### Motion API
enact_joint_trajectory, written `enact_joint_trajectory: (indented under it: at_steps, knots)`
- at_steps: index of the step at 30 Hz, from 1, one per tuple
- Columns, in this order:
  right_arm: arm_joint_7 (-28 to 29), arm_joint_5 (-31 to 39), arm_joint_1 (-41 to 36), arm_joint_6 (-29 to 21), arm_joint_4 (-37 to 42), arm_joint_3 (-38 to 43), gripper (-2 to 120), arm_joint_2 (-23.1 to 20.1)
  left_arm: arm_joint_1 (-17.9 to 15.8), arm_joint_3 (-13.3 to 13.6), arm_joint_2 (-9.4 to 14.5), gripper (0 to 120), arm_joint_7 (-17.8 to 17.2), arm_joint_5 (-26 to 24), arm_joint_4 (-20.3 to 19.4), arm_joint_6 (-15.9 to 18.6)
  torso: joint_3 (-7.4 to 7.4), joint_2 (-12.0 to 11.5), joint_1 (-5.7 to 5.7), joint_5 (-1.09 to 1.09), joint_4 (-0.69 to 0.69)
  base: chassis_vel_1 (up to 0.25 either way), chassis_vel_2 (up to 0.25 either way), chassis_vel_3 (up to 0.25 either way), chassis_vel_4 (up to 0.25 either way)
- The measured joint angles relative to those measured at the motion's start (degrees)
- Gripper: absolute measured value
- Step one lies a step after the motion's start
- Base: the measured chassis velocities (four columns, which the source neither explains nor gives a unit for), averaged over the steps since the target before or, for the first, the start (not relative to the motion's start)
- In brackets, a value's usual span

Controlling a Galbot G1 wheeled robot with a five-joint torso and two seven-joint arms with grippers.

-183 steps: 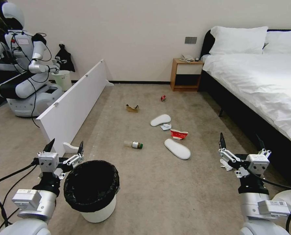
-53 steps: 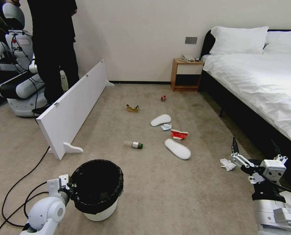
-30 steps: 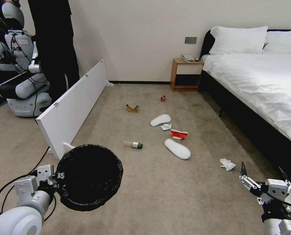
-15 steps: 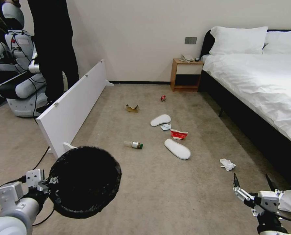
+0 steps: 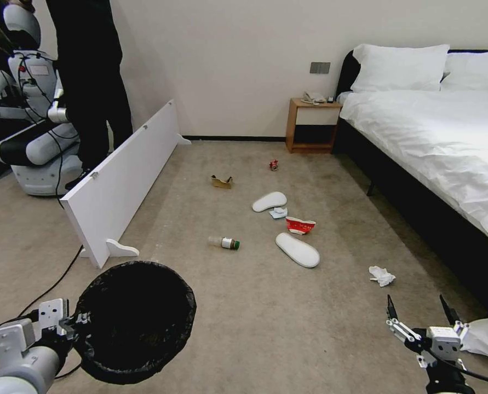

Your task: Pick up the trash bin, then pick up the garbage from the floor and place it into the trash bin.

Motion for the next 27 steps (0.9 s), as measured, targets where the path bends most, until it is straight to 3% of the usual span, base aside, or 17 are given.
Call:
enact_joint_trajectory:
  at_steps: [27]
  knots:
    - [-1.6, 0.5, 0.2, 0.3, 0.2, 0.0, 100, 0.3, -1.3, 1.6, -0.4, 3, 0.0, 0.8, 0.2, 0.0, 0.0, 0.0, 0.0, 0.0, 0.0, -0.023, 0.02, 0.02, -0.022]
